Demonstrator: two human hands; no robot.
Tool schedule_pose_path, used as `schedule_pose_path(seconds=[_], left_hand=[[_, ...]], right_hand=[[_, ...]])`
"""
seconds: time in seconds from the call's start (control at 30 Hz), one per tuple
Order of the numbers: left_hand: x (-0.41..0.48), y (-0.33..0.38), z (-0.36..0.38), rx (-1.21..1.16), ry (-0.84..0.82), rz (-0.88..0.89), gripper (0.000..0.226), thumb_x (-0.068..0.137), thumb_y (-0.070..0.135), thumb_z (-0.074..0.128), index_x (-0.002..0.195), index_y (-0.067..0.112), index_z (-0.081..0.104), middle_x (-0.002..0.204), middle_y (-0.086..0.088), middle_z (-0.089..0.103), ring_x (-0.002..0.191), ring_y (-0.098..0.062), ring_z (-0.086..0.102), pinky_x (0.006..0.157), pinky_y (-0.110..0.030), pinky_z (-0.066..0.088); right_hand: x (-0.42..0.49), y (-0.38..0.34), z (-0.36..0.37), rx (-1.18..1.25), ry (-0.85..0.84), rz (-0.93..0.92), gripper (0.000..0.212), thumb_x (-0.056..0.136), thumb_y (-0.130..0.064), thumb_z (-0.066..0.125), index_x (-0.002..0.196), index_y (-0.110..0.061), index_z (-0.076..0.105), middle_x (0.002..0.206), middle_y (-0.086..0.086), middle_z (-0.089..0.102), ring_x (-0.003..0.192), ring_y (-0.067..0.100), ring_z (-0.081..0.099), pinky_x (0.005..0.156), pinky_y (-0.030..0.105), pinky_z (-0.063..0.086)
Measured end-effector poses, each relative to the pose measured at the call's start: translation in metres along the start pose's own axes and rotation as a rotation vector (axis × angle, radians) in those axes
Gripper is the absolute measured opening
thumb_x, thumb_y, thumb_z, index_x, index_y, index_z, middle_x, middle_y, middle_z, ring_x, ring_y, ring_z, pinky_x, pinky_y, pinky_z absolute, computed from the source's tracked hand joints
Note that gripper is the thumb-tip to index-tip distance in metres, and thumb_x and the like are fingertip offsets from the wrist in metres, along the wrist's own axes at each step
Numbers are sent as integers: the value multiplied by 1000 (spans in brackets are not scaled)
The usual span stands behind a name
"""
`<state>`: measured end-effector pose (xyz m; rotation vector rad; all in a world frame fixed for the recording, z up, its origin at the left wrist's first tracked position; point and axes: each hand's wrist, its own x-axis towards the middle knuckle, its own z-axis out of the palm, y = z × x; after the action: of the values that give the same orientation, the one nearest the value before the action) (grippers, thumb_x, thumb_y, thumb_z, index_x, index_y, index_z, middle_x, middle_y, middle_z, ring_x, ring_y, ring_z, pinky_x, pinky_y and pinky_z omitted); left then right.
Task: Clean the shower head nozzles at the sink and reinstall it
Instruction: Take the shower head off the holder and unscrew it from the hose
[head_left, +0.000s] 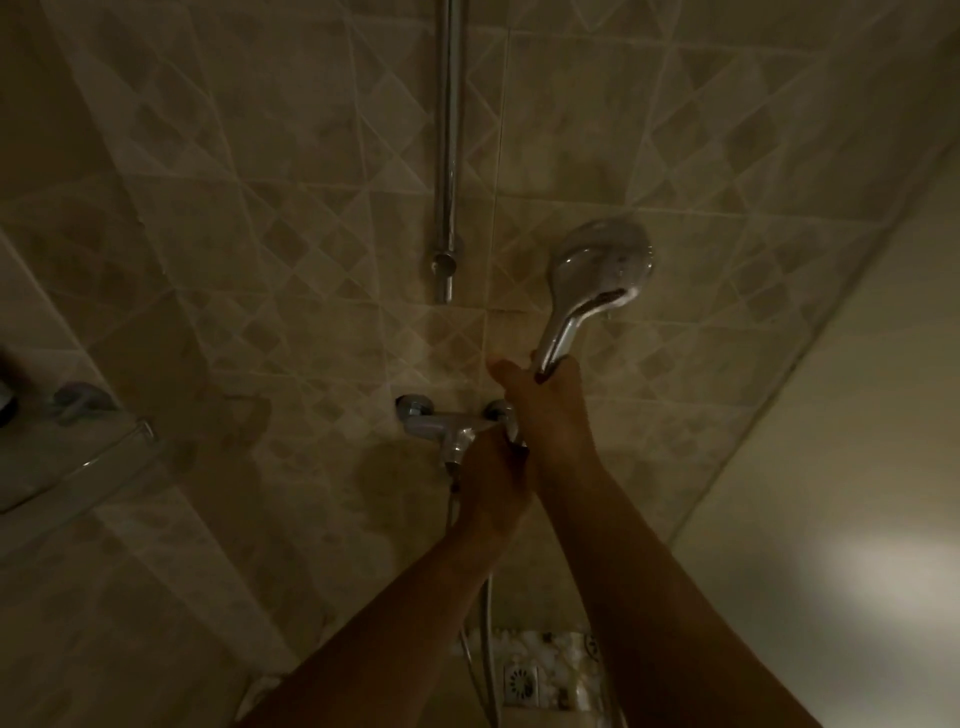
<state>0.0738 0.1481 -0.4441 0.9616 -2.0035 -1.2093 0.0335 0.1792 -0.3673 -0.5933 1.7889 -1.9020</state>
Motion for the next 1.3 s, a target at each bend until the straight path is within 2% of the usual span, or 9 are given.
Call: schedule_pose_path(seconds=[0.2,0.3,0.47,0.6,0.73,0.87,1.03,1.17,1.3], left_hand=[[-3,17,-3,-253,-192,-42,35,103,9,38,75,16,57,59,2,61,57,-8,59,60,-22,48],[-9,18,-10,-345,-361,-141,37,95,12,55,63,29,51,44,12,44,37,-1,38,37,-18,32],[1,10,-21,-479,-501,-213,33,89,17,61,62,24,44,48,6,31,38,-8,25,41,-19,21],[5,11,-10,-327,-205,-253,15,93,23,61,85,10,63,55,1,46,46,-18,42,48,-28,32],[8,8,-1,-163,48,-172,26,92,18,59,67,16,58,58,0,56,57,-18,55,55,-26,39],[-7,4,-4,-170,18,0,40,94,-2,53,70,29,49,68,9,51,62,-4,50,63,-28,47],[2,20,-1,-203,-123,-63,43,97,-6,45,67,24,46,68,4,49,63,-13,48,72,-36,46],[2,20,-4,-341,-331,-169,45,95,20,58,52,32,53,51,12,45,42,-1,42,41,-22,40],[7,17,-9,-468,-449,-241,34,88,21,63,58,27,48,47,6,35,36,-6,29,41,-19,22]], right_hand=[[13,-8,-15,137,-47,25,25,86,-23,73,76,-12,53,53,0,49,43,13,45,46,29,42],[21,-14,-25,276,-338,99,38,93,-23,63,62,-19,40,45,-4,36,38,11,33,42,25,38],[30,-22,-38,374,-726,138,35,93,-18,49,61,-17,35,47,-4,33,42,10,35,51,28,43],[30,-21,-28,52,-342,108,15,96,-24,58,89,-11,60,81,7,65,76,20,64,76,38,51],[18,-6,-9,4,-79,91,34,86,-27,71,113,-17,53,101,0,63,90,14,64,75,34,56],[13,1,4,14,11,4,39,82,-23,74,109,-17,47,92,-7,57,77,3,58,52,14,46],[21,-5,0,-43,115,-128,28,81,-20,75,92,-13,51,77,1,55,64,11,55,57,27,49],[34,-19,-20,199,-201,33,31,89,-23,68,68,-18,46,46,-5,43,37,10,38,40,24,38],[41,-30,-33,356,-630,181,36,92,-22,53,63,-20,31,44,-8,31,37,7,30,43,24,34]])
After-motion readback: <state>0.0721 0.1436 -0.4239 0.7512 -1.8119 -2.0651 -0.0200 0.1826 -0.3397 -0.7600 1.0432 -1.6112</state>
